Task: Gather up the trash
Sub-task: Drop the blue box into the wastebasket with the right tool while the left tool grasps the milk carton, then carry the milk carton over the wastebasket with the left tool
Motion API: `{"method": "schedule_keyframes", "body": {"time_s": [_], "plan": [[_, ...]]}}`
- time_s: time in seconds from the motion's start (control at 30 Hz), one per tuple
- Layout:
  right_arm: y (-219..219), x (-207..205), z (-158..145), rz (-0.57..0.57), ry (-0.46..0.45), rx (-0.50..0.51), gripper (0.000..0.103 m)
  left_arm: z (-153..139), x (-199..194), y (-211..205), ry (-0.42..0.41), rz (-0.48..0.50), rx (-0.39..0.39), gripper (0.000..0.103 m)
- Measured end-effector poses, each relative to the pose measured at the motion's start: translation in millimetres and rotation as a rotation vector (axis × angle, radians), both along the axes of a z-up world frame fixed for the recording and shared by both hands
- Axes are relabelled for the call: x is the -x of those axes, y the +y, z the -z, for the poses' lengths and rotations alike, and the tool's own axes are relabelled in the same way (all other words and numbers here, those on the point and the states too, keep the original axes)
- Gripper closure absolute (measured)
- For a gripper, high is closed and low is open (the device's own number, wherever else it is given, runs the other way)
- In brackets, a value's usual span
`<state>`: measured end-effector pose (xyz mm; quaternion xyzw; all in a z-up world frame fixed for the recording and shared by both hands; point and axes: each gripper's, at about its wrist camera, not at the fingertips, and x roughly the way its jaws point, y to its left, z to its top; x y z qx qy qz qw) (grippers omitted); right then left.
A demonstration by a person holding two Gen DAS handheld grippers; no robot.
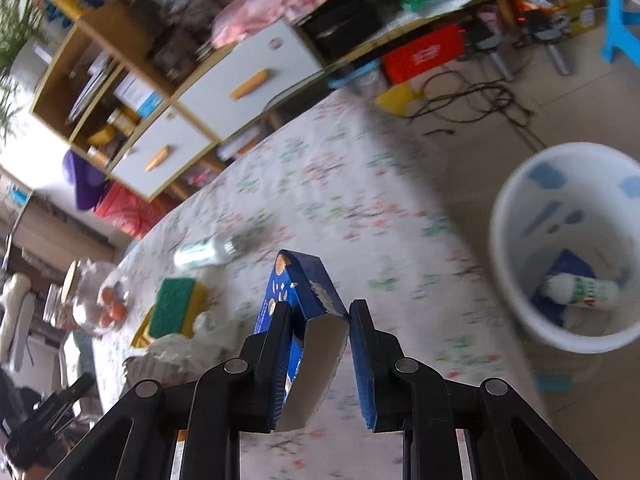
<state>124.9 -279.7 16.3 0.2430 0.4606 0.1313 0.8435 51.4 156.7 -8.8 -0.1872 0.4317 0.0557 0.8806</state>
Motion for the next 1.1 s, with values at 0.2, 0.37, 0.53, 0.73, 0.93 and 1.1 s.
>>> {"method": "schedule_keyframes", "body": {"time_s": [0.2, 0.37, 0.53, 0.73, 0.93, 1.1], "plan": [[-67, 10, 7, 0.146, -0.009, 0.047, 0.077, -5, -6, -61, -0.002, 0.133, -0.032, 0.044], [-120, 14, 12, 0.276, -0.005, 0.075, 0.077, -6, -14, -122, 0.010, 0.254, -0.046, 0.044], [-153, 13, 21, 0.364, 0.016, 0.105, 0.076, 0, -31, -179, 0.027, 0.364, -0.058, 0.044], [-167, 8, 31, 0.363, 0.049, 0.114, 0.064, 5, -47, -235, 0.037, 0.459, -0.067, 0.044], [-175, 16, 28, 0.371, 0.055, 0.144, 0.053, 10, -64, -280, 0.047, 0.551, -0.065, 0.044], [-182, 28, 23, 0.377, 0.058, 0.178, 0.048, 21, -79, -318, 0.064, 0.615, -0.052, 0.044]]}}
